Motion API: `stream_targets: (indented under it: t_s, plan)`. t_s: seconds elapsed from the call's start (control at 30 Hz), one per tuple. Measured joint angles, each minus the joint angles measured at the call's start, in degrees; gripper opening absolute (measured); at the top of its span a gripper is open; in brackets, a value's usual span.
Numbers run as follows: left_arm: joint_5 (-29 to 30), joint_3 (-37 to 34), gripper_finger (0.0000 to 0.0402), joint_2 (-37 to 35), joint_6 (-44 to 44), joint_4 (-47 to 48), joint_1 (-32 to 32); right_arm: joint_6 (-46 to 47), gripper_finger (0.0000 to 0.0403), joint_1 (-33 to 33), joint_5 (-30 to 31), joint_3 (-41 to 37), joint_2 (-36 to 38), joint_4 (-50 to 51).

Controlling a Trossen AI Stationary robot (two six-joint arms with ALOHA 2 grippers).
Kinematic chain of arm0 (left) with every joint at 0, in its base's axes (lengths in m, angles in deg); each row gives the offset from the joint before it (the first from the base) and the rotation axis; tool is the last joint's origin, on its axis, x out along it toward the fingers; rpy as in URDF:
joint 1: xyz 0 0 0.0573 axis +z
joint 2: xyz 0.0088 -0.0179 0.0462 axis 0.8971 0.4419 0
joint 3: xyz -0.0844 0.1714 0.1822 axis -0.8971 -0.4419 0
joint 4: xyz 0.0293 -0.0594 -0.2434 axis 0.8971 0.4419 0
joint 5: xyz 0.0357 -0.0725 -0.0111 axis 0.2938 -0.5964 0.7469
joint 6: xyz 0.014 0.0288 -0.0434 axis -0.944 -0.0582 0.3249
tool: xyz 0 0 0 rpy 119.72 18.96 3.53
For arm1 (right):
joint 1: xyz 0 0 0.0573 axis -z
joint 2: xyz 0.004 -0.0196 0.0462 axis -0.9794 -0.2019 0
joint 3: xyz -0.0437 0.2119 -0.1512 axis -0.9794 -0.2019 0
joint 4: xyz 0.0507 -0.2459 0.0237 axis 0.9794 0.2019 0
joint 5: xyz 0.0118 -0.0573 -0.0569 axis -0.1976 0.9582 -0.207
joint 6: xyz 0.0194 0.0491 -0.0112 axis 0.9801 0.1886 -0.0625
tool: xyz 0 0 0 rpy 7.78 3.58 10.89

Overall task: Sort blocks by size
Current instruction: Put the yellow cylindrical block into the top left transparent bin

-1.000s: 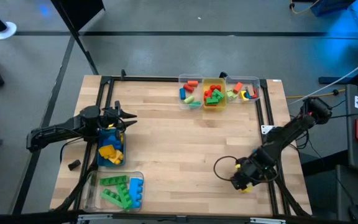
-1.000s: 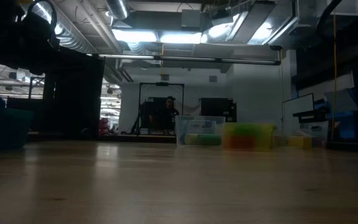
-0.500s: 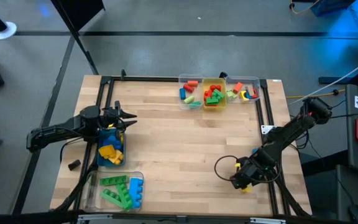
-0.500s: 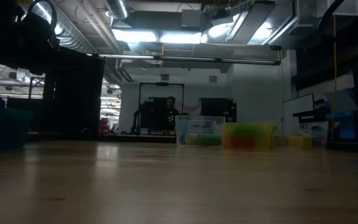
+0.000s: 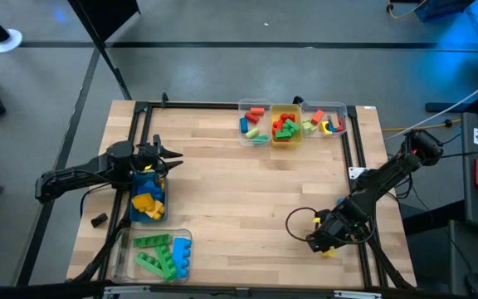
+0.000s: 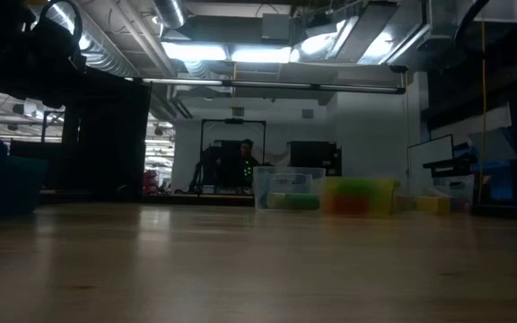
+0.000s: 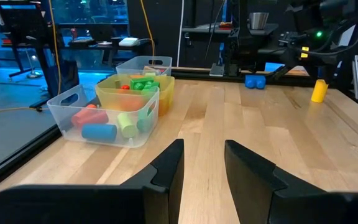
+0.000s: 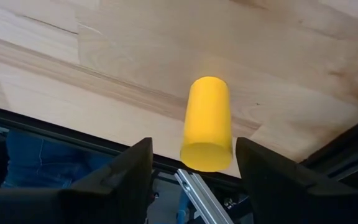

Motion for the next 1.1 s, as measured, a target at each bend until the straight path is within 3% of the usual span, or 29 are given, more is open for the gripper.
stream_targets:
  t_s: [0.33, 1.1]
  plan:
    - [0.0, 0.0, 0.01, 0.0, 0.0, 0.0, 0.0, 2.6, 0.023, -4.6, 3.6, 0.0, -1.2, -1.6]
    - [0.0, 0.0, 0.01, 0.0, 0.0, 0.0, 0.0, 4.3, 0.023, -5.0, 4.1, 0.0, -3.8, -2.7]
